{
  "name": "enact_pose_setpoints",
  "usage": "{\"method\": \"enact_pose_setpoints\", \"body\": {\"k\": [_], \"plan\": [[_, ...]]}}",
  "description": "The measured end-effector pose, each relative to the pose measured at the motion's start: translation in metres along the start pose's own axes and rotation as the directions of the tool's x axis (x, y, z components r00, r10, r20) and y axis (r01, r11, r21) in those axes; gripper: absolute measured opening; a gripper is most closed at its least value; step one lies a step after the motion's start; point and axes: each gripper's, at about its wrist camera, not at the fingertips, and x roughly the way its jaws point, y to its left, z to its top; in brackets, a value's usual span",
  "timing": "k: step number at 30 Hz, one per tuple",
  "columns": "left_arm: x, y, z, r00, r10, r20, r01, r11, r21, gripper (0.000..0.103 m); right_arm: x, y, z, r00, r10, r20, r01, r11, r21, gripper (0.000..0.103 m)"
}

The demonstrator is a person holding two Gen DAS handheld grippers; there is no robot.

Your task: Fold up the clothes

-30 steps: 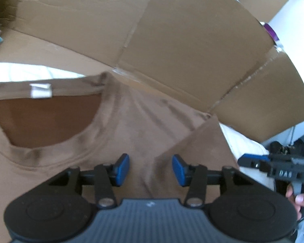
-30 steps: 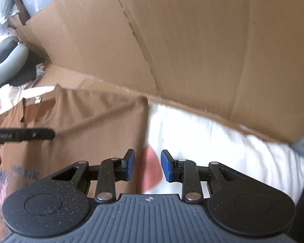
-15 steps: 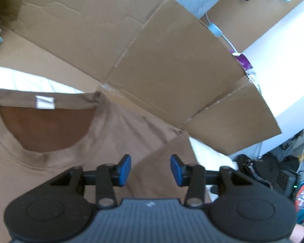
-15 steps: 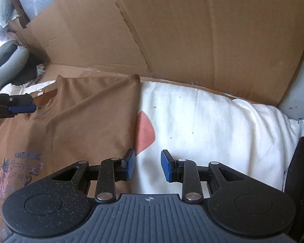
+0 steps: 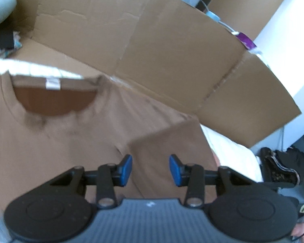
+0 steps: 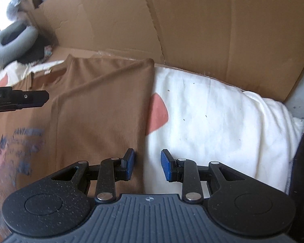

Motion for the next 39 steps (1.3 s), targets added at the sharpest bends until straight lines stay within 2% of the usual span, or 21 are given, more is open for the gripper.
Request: {"method": "enact_pose_setpoints", "body": {"k": [4, 6, 8, 9, 10, 13, 17, 23, 30, 33, 35, 39], "plan": [[-0.002, -0.021, -0.025, 0.999, -0.015, -0.043, 0.017, 0.999, 0.034, 0.043, -0.007, 0.005, -0.009, 0.999, -0.024, -0.033, 0.022, 0.998, -0.054, 0.036], [-0.003, -0.029, -0.036, 0.998, -0.028, -0.064, 0.031, 0.998, 0.050, 0.042, -0.012, 0.004, -0.012, 0.998, -0.022, -0.051, 0.020, 0.999, -0.041, 0.035], [-0.002, -0.037, -0.044, 0.996, -0.031, -0.082, 0.037, 0.996, 0.079, 0.035, -0.017, 0.004, -0.014, 0.998, -0.034, -0.049, 0.033, 0.999, -0.031, 0.036], [-0.002, -0.041, -0.047, 0.997, -0.027, -0.078, 0.034, 0.995, 0.092, 0.020, -0.021, 0.005, -0.015, 0.998, -0.045, -0.040, 0.044, 0.999, -0.028, 0.035], [-0.002, -0.044, -0.048, 0.997, -0.023, -0.067, 0.029, 0.995, 0.099, 0.011, -0.026, 0.006, -0.014, 0.999, -0.048, -0.023, 0.047, 0.999, -0.026, 0.035], [0.000, -0.052, -0.053, 0.998, -0.037, -0.056, 0.042, 0.995, 0.096, 0.011, -0.035, 0.011, -0.012, 1.000, -0.011, 0.024, 0.011, 1.000, -0.013, 0.035], [0.010, -0.062, -0.062, 0.994, -0.056, -0.093, 0.067, 0.991, 0.116, 0.009, -0.027, 0.017, -0.015, 1.000, 0.017, 0.021, -0.017, 1.000, 0.005, 0.033], [0.019, -0.062, -0.080, 0.988, -0.007, -0.155, 0.029, 0.989, 0.142, 0.007, -0.016, 0.019, -0.026, 1.000, -0.023, -0.018, 0.022, 0.999, -0.024, 0.030], [0.006, -0.054, -0.084, 0.984, -0.010, -0.176, 0.032, 0.992, 0.119, 0.003, -0.017, 0.014, -0.031, 0.999, -0.050, -0.018, 0.050, 0.999, -0.006, 0.030], [-0.006, -0.053, -0.077, 0.984, -0.022, -0.176, 0.044, 0.992, 0.121, 0.006, -0.026, 0.013, -0.030, 0.999, -0.043, -0.011, 0.043, 0.999, 0.025, 0.030], [-0.017, -0.050, -0.071, 0.984, -0.017, -0.178, 0.041, 0.991, 0.130, 0.012, -0.032, 0.012, -0.029, 0.999, -0.038, -0.006, 0.038, 0.998, 0.045, 0.030], [-0.044, -0.037, -0.053, 0.982, 0.000, -0.191, 0.014, 0.997, 0.076, 0.020, -0.054, 0.011, -0.025, 1.000, -0.028, -0.014, 0.029, 0.994, 0.101, 0.030]]}}
